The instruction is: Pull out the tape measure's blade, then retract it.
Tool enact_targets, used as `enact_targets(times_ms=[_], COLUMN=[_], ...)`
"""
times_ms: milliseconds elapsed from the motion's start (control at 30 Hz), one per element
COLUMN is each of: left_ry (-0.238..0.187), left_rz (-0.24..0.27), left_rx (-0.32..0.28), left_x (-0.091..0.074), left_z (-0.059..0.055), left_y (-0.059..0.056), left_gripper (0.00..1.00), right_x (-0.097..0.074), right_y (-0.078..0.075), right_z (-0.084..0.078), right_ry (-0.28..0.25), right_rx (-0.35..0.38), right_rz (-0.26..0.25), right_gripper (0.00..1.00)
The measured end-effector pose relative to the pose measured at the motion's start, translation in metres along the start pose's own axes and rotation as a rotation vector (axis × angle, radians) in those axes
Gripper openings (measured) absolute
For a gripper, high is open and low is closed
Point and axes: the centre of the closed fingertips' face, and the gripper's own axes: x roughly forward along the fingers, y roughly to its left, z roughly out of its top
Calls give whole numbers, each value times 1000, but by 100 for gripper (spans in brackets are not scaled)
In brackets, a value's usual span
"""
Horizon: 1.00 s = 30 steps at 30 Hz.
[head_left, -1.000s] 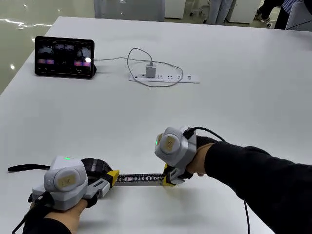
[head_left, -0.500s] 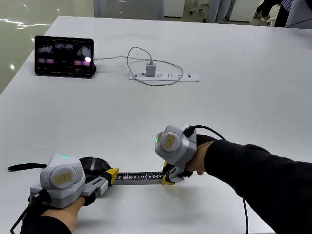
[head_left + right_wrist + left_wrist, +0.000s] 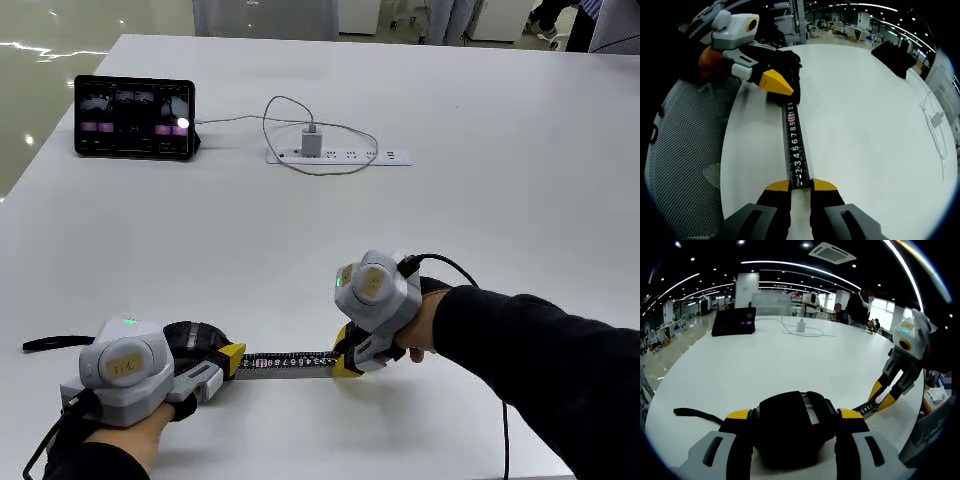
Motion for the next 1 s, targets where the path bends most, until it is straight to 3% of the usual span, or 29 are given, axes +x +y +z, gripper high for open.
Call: enact_targets(times_ms=[267, 800, 1000], left_ry=[1, 5, 5], left_rz=[-4, -10, -11], left_rx=[6, 9, 10], left_x=[0, 0, 0], left_z=[0, -1, -1], left_y=[0, -1, 0], left_gripper=[62, 62, 62], right_x=[1, 2, 4], right_y=[0, 2, 2], right_z=[3, 5, 8], right_ry=[-5, -3, -17], right_rx=[4, -114, -126], right_rz=[0, 5, 2], right_gripper=[10, 10, 10])
